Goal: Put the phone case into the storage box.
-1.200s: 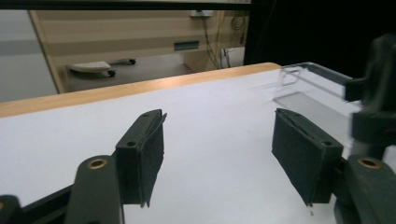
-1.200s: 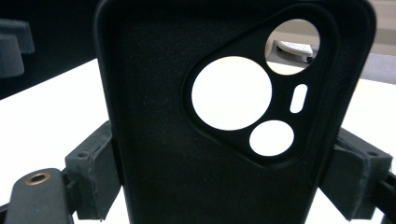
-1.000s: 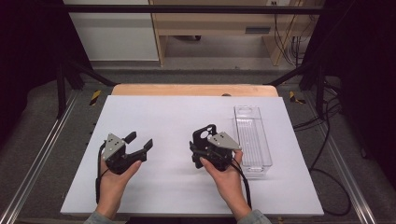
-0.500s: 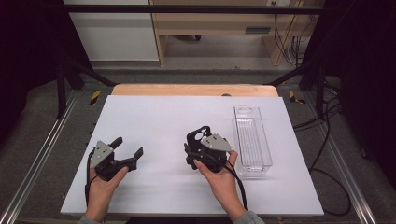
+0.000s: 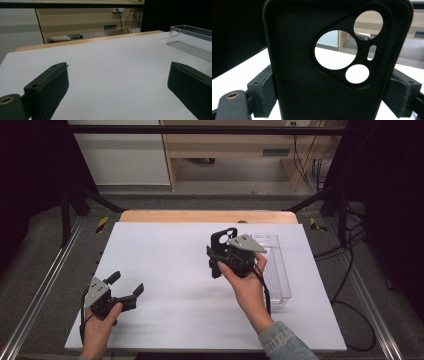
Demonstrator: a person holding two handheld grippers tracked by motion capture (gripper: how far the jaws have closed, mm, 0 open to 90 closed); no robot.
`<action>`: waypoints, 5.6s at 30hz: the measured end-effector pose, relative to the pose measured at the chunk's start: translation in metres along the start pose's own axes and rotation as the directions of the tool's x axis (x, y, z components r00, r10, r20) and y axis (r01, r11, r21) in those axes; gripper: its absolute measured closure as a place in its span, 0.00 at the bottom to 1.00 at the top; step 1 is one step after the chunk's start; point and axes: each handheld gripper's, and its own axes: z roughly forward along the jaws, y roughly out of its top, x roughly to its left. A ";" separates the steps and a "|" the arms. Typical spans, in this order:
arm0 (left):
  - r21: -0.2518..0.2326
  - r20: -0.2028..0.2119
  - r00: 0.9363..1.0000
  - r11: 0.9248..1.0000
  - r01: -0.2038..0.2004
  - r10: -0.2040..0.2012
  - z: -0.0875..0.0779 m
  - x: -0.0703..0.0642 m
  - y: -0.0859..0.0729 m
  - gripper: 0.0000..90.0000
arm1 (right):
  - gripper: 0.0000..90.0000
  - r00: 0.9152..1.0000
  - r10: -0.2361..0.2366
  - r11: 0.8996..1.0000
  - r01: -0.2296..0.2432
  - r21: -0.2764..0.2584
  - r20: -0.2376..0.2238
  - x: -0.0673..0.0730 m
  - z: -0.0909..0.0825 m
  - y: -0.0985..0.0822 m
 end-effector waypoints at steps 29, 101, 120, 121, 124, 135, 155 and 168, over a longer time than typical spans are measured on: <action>-0.012 0.031 0.999 1.000 0.010 -0.010 0.002 0.002 -0.001 0.04 | 0.15 0.958 0.043 0.998 -0.032 -0.046 0.283 -0.115 0.025 0.036; -0.038 0.049 0.999 0.999 0.008 -0.006 0.001 0.007 0.000 0.04 | 0.15 0.898 0.090 0.994 -0.106 0.014 0.432 -0.162 0.076 -0.017; -0.036 0.058 0.998 0.999 0.001 0.001 0.001 0.006 0.000 0.04 | 0.15 0.895 0.080 0.994 -0.107 0.036 0.438 -0.163 0.083 -0.024; -0.038 0.057 0.998 0.999 0.002 0.000 0.001 0.006 0.000 0.04 | 0.15 0.896 0.078 0.993 -0.107 0.041 0.438 -0.163 0.084 -0.025; -0.042 0.055 0.998 0.999 0.003 -0.001 0.000 0.006 0.000 0.04 | 0.15 0.894 0.073 0.993 -0.105 0.048 0.441 -0.163 0.085 -0.026; -0.042 0.061 0.998 0.999 0.007 -0.004 0.000 0.006 0.000 0.04 | 0.15 0.895 0.057 0.994 -0.094 0.063 0.443 -0.161 0.092 -0.029; -0.039 0.064 0.998 0.999 0.007 -0.004 0.001 0.006 0.000 0.04 | 0.14 0.896 0.048 0.993 -0.090 0.075 0.441 -0.161 0.096 -0.033; -0.037 0.061 0.998 0.999 0.002 0.000 0.000 0.006 0.000 0.04 | 0.14 0.890 0.033 0.995 -0.073 0.070 0.454 -0.157 0.098 -0.034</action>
